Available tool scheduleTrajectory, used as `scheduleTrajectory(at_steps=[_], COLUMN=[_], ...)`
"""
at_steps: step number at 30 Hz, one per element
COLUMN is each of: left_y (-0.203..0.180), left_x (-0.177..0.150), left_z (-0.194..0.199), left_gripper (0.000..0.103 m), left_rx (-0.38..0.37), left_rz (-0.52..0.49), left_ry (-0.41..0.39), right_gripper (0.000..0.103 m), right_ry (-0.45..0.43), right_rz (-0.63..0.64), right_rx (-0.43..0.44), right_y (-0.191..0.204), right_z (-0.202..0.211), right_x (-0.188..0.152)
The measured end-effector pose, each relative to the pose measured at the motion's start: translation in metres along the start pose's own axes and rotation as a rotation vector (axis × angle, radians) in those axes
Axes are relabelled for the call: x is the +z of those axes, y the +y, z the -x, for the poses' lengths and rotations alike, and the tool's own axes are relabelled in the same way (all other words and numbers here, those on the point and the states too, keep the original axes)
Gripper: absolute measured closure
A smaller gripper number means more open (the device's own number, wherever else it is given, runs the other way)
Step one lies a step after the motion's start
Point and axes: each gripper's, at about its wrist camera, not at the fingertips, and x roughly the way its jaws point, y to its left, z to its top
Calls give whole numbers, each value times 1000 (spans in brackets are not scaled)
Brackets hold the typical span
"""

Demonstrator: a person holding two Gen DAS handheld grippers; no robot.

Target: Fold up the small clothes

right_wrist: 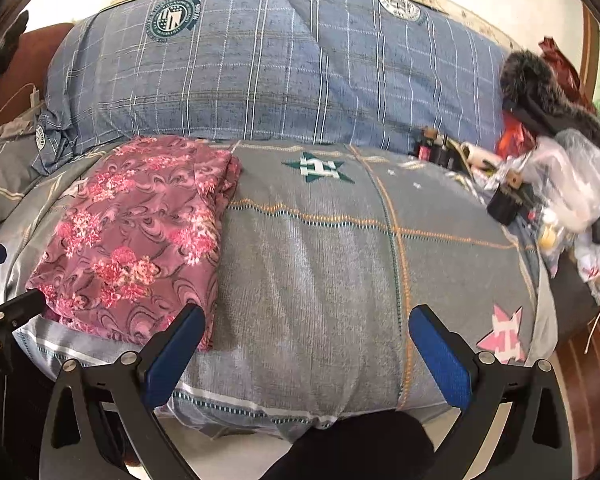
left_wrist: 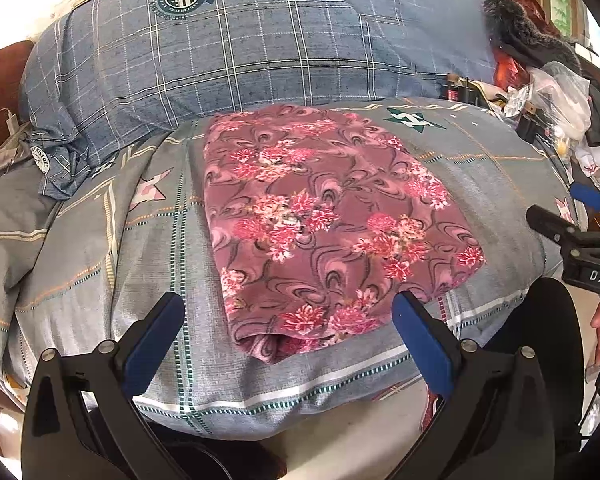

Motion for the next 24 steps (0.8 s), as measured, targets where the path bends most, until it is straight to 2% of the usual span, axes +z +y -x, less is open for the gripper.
scheduleTrajectory(at_steps=[8,24], left_y=[2,24], left_x=[-5,-5], left_z=[2,3], left_gripper=[0,0], left_rx=[17,-15], left_rz=[-13,70], left_ry=[-34,-27], right_gripper=[0,0], right_ry=[-22,-41], right_rz=[18,45], right_rx=[-4,-21], right_y=[12,16], right_z=[-4,-6], right_x=[7,10])
